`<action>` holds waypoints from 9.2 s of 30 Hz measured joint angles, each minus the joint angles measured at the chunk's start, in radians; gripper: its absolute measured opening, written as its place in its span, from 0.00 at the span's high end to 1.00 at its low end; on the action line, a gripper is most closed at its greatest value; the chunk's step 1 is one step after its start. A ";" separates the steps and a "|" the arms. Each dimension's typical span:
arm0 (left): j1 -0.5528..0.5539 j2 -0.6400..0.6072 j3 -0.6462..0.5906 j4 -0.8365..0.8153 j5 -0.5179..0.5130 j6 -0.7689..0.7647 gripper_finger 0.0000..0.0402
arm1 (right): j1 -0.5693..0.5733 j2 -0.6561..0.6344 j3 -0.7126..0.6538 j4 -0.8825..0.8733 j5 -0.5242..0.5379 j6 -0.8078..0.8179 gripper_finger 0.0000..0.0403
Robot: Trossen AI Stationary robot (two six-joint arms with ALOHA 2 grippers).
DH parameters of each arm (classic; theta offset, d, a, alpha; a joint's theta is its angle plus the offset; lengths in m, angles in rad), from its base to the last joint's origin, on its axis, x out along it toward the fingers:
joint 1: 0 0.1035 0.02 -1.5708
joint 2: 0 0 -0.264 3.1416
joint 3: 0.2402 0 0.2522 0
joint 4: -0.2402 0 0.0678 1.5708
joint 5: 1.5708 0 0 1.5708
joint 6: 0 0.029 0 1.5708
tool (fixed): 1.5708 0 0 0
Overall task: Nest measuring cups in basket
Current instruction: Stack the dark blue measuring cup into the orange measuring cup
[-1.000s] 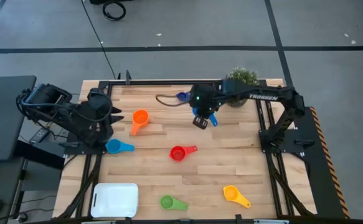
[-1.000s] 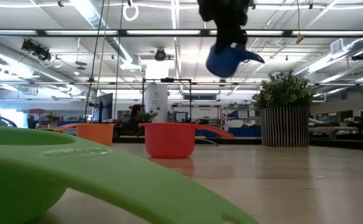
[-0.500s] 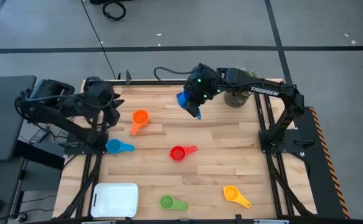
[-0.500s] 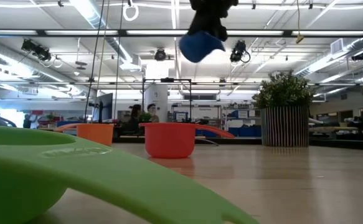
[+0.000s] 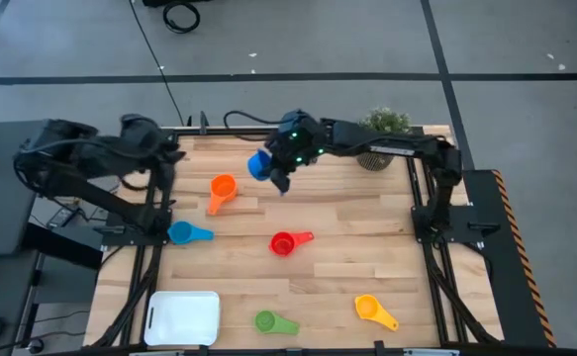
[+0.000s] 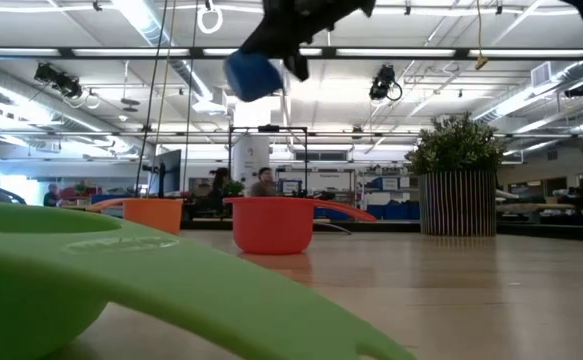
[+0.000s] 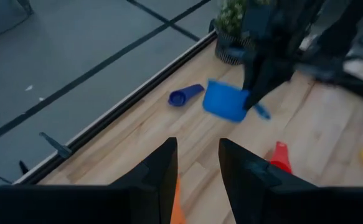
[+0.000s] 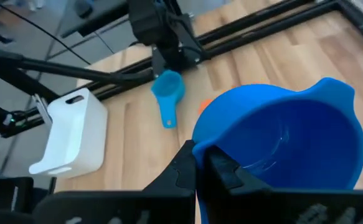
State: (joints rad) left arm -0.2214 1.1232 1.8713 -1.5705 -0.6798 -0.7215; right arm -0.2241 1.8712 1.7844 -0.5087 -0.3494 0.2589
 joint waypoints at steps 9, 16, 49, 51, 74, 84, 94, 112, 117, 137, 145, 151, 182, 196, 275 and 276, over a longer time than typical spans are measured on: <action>0.000 -0.063 -0.001 0.000 0.022 0.060 0.69 | 0.000 0.101 0.030 0.083 -0.027 -0.017 0.98; 0.000 -0.104 -0.169 0.000 0.048 -0.013 0.69 | -0.004 0.108 0.034 0.114 0.102 -0.025 0.98; 0.001 -0.091 -0.931 0.836 0.068 0.218 0.69 | 0.016 0.107 0.033 0.194 0.618 0.048 0.98; 0.006 -0.092 -0.932 0.825 0.016 0.206 0.69 | 0.019 0.107 0.033 0.194 0.618 0.046 0.98; 0.233 0.049 -0.930 0.988 -0.015 0.404 0.69 | 0.074 0.054 0.032 0.107 0.703 -0.072 0.98; 0.348 0.056 -0.978 1.358 0.323 0.579 0.69 | 0.070 -0.031 0.032 -0.087 0.689 0.119 0.98; 0.417 0.069 -1.111 1.688 0.576 0.578 0.69 | 0.059 -0.030 0.032 -0.140 0.873 0.310 0.98; 0.518 0.203 -1.127 1.812 0.786 0.690 0.69 | 0.062 -0.028 -0.016 -0.071 0.928 0.395 0.98; 0.548 0.220 -1.127 1.882 0.793 0.701 0.69 | 0.066 -0.028 -0.016 -0.070 0.937 0.393 0.98; 0.607 0.353 -1.126 2.116 0.902 0.680 0.69 | 0.089 -0.028 -0.016 -0.046 0.937 0.368 0.98; 0.607 0.385 -1.125 2.158 0.891 0.673 0.69 | 0.101 -0.028 -0.016 -0.037 0.937 0.365 0.98; 0.611 0.384 -1.125 2.178 0.863 0.682 0.69 | 0.104 -0.028 -0.016 -0.036 0.937 0.362 0.98; 0.612 0.384 -1.125 2.176 0.823 0.733 0.98 | 0.096 -0.029 -0.016 -0.030 0.879 0.309 0.91; 0.635 0.380 -1.123 2.173 0.839 0.688 0.99 | 0.091 -0.057 0.008 -0.029 0.779 0.142 0.73; 1.120 -0.419 -1.540 1.259 1.695 0.182 0.99 | 0.104 -0.385 0.014 -0.188 0.528 -0.179 0.72; 1.127 -0.419 -1.573 1.290 1.707 0.151 0.99 | 0.104 -0.385 0.014 -0.188 0.528 -0.179 0.72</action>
State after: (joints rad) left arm 0.9054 0.7044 0.2984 -0.2803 1.0268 -0.5703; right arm -0.1200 1.4864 1.7988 -0.6964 0.1791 0.0795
